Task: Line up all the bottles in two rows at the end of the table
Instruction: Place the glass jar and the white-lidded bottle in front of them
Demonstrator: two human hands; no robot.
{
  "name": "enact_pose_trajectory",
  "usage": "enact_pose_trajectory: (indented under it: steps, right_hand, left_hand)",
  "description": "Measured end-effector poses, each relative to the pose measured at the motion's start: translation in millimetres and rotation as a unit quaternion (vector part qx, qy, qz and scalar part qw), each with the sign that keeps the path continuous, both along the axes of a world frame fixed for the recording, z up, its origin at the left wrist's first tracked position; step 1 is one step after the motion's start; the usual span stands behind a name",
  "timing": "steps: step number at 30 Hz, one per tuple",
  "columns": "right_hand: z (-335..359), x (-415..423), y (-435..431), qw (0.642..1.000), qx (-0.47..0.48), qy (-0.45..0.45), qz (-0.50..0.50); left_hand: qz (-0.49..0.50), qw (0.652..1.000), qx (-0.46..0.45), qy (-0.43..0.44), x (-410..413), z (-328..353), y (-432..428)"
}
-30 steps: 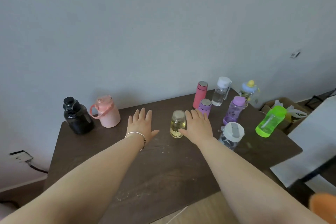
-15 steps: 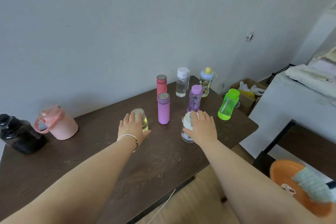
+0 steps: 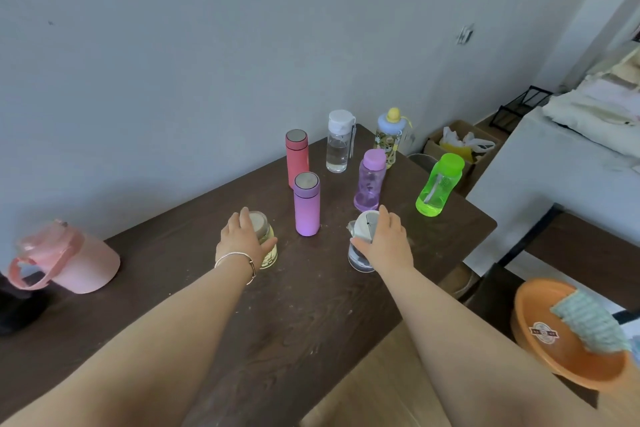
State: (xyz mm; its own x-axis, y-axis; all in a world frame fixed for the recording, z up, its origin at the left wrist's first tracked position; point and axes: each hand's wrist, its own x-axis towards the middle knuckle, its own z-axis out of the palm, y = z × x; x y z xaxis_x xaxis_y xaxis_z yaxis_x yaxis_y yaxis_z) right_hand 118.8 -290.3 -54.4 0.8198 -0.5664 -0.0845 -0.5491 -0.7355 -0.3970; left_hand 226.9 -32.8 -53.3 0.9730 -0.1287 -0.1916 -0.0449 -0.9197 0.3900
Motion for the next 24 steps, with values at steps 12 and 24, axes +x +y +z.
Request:
enact_pose_trajectory:
  steps: [12, 24]
  right_hand:
    - [-30.7, -1.8, 9.0, 0.975, 0.117, -0.145, -0.121]
    - [-29.8, 0.4, 4.7, 0.975, 0.109, -0.155, -0.117]
  left_hand:
    - [0.147, 0.952, -0.268, 0.019, 6.2, -32.7, 0.5]
    - [0.147, 0.953, -0.266, -0.003, -6.9, -32.2, -4.1]
